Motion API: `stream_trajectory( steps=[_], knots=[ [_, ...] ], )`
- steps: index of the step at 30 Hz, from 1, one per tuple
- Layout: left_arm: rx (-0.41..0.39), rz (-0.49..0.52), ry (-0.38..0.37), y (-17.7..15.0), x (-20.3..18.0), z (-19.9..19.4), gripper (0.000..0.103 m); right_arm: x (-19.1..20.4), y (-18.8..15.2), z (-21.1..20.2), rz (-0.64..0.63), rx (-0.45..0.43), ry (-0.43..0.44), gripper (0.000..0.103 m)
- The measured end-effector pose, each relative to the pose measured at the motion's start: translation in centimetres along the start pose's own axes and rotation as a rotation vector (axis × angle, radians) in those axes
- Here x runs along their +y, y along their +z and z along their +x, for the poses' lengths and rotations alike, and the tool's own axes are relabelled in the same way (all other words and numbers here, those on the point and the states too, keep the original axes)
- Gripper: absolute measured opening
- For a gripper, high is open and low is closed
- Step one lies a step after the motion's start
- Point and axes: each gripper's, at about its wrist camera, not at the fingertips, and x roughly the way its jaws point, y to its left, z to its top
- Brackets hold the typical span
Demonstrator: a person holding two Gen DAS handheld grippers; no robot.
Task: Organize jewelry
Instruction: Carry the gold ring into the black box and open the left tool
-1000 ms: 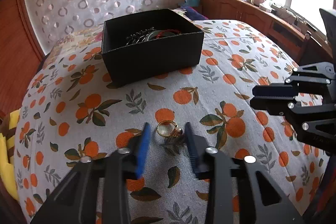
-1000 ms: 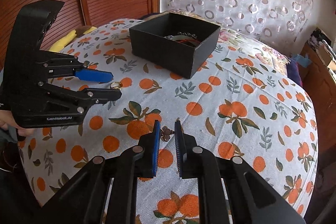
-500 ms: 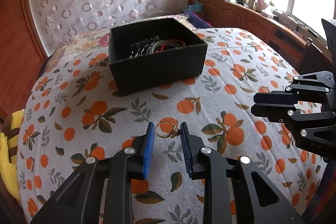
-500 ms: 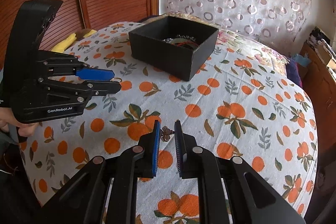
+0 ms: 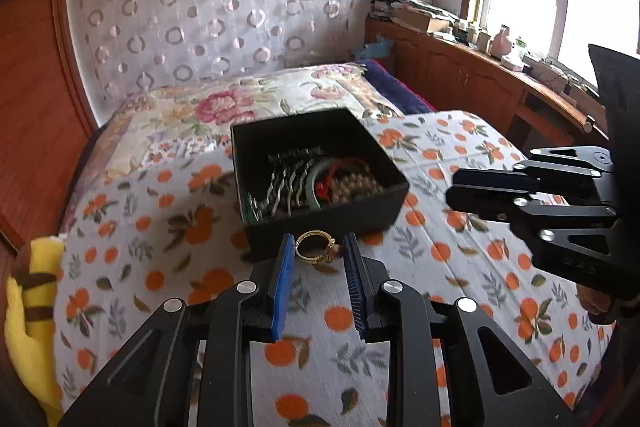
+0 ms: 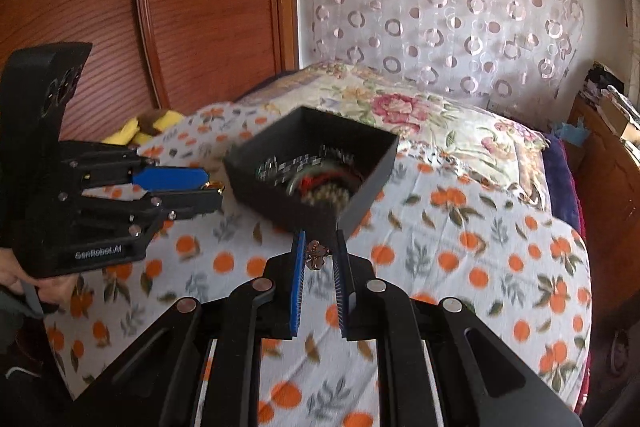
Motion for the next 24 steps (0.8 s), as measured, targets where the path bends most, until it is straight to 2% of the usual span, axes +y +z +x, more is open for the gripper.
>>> stream_trajectory(
  steps=[15,24],
  knots=[
    [-0.014,-0.039,-0.005,3.1,2.5,2.3,0.024,-1.2,3.2,4.0,0.009,-0.018,0.051,0.016],
    [-0.011,-0.044,-0.006,3.8,3.0,3.3,0.024,-2.1,2.7,3.4,0.034,-0.026,0.03,0.016]
  ],
)
